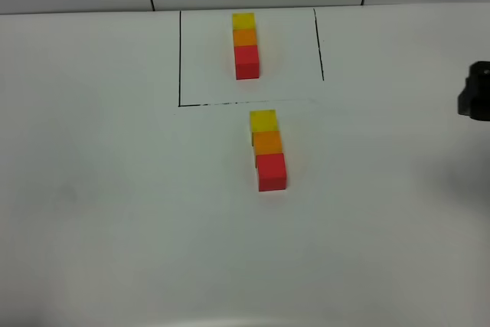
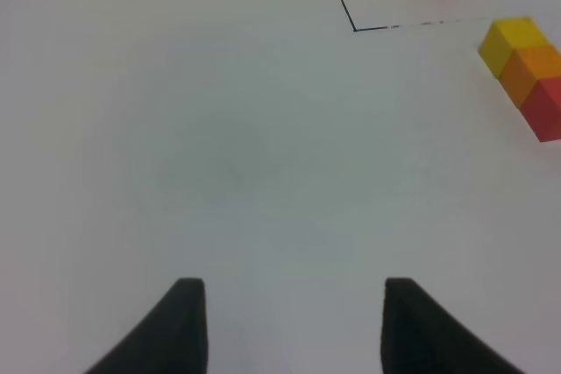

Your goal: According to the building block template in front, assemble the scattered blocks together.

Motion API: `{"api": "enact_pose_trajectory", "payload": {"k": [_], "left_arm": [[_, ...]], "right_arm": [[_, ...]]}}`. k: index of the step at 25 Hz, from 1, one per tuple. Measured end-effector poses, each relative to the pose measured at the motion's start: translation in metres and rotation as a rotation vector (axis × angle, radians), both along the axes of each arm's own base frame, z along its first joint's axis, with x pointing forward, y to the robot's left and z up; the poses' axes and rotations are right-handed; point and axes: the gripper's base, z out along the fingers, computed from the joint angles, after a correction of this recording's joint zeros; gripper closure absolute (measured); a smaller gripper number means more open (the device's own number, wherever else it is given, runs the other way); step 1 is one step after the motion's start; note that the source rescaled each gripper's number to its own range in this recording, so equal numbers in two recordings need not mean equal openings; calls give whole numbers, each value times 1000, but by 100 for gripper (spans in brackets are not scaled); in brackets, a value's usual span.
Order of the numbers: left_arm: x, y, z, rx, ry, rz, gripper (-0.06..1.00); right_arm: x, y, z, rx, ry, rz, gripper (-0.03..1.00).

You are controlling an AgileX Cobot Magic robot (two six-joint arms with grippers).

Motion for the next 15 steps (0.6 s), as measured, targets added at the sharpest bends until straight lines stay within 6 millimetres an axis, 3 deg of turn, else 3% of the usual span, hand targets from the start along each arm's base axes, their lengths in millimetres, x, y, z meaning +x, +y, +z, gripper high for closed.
{"api": "enact_pose_trajectory", "payload": {"k": [8,15], "left_arm": [[0,0,0,0,0,0,91],[0,0,0,1,0,0,91]], "right_arm": [[-87,-5,18,-10,-142,7,2],[-146,-7,7,-8,-227,6,2]]}}
